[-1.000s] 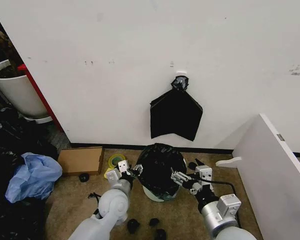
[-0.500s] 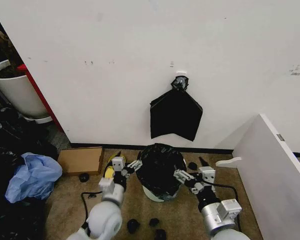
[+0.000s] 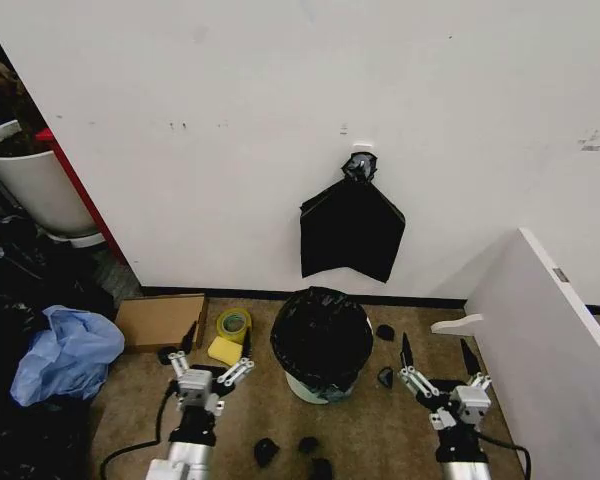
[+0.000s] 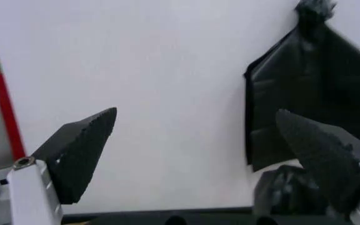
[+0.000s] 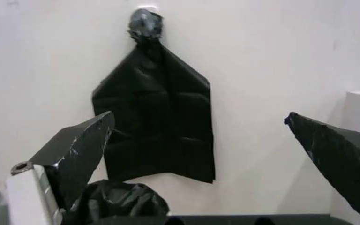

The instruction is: Place the garbage bag over the trash bin.

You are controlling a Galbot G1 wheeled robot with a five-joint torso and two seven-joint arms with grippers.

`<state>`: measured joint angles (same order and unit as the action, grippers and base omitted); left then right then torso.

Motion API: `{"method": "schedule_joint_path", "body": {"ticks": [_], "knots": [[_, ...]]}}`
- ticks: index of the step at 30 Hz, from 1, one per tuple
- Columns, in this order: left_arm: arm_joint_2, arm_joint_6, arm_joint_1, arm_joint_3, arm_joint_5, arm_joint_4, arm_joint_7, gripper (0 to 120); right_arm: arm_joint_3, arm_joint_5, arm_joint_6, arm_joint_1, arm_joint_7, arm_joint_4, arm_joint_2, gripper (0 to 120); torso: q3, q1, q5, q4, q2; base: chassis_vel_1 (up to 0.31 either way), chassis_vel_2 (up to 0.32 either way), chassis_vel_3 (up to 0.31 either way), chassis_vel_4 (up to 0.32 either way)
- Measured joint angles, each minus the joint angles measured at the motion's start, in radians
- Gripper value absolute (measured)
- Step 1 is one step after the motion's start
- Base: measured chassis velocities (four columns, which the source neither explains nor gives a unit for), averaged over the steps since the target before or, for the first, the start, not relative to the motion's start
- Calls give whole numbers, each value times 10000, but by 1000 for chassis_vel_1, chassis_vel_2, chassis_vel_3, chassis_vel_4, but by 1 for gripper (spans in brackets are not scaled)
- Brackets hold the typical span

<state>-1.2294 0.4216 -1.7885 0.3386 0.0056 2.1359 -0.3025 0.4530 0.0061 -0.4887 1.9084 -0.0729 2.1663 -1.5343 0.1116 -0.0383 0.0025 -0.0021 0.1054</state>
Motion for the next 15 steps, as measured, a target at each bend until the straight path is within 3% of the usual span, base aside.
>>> {"method": "schedule_joint_path", "body": {"ticks": [15], "knots": [[-243,313,-346,-115,650,87,191,100,14,-556,-58,290,408,488,-551,100,1,-1,1,1,0,0,0,0,0]]}}
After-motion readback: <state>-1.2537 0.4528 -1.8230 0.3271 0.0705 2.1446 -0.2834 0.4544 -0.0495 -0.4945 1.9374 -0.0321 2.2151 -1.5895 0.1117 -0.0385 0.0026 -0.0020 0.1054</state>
